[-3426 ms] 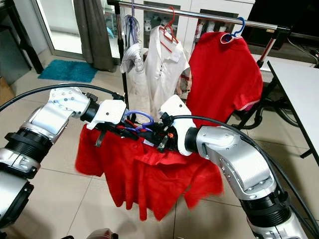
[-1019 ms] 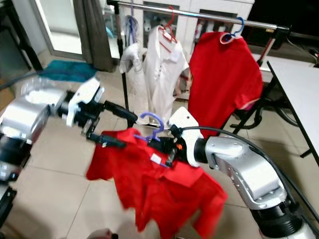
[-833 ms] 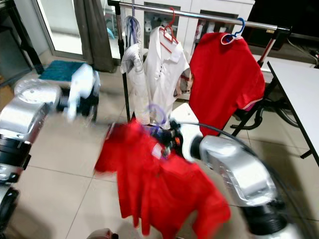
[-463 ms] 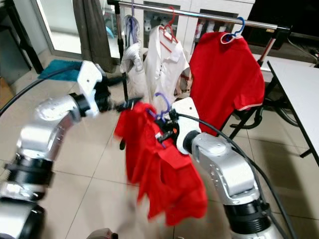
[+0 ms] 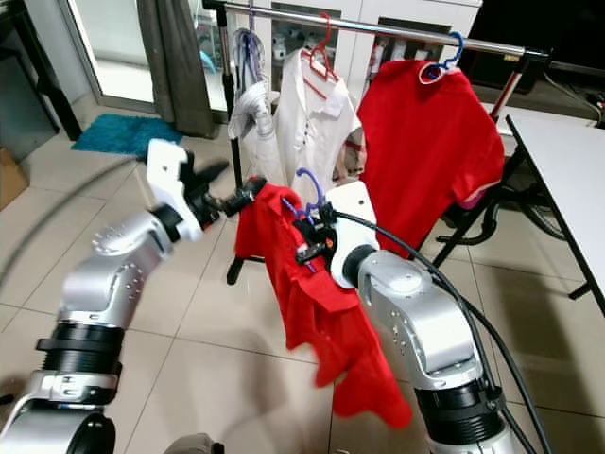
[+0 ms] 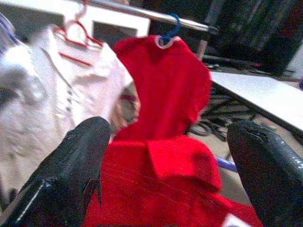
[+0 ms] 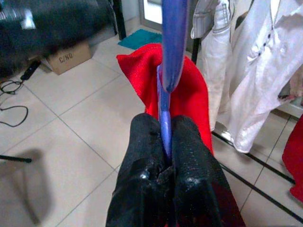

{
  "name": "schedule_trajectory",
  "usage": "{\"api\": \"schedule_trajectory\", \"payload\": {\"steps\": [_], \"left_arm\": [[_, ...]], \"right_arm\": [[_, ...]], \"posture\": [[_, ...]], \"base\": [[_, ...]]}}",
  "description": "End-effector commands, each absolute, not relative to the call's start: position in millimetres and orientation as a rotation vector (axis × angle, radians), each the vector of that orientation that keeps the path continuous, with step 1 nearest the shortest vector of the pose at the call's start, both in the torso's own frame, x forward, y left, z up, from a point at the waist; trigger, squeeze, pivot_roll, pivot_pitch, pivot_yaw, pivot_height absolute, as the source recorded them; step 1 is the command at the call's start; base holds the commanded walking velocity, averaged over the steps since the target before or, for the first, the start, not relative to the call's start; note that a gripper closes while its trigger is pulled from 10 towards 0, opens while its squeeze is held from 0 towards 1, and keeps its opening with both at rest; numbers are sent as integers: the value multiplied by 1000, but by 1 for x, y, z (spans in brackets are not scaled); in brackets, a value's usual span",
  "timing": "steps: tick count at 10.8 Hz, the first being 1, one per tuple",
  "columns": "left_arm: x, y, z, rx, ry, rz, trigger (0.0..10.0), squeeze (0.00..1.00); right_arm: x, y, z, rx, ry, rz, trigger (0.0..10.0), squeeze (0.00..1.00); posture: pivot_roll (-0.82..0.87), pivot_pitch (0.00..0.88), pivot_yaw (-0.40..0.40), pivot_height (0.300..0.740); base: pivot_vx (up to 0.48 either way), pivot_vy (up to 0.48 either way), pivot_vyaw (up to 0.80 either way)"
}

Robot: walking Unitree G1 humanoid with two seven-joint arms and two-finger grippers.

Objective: Hang hanger

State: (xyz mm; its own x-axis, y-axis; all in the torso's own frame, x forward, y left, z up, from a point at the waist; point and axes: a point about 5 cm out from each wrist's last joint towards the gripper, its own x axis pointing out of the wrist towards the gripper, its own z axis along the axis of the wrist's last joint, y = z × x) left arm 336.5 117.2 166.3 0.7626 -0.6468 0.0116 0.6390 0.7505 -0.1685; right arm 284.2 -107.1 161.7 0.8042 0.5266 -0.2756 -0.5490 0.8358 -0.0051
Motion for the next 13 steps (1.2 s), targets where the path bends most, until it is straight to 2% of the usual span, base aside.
{"api": "schedule_trajectory", "payload": {"steps": [1,2,3,4,5,13], "left_arm": [[334,112,163,-200,70,-755,10000,0],[333,110,161,-233,87,-779,10000,0],[326,107,155,-175,119,-860,10000,0],[322,108,148,-122,154,-878,1961,0],[325,111,145,-130,174,-847,0,0],[340,115,146,-148,143,-800,0,0]], "right_arm": [[285,-104,175,-94,199,587,0,0],[285,-103,176,-97,195,594,0,0],[284,-103,177,-103,192,600,0,0],[284,-103,177,-104,191,600,0,0],[284,-103,176,-105,190,602,0,0],[286,-103,181,-114,177,615,0,0]], "posture": [[59,0,-24,740],[59,0,-24,740],[59,0,-24,740],[57,0,-21,740],[58,0,-22,740],[51,0,-22,740]], "base": [[0,0,0],[0,0,0],[0,0,0],[0,0,0],[0,0,0],[0,0,0]]}}
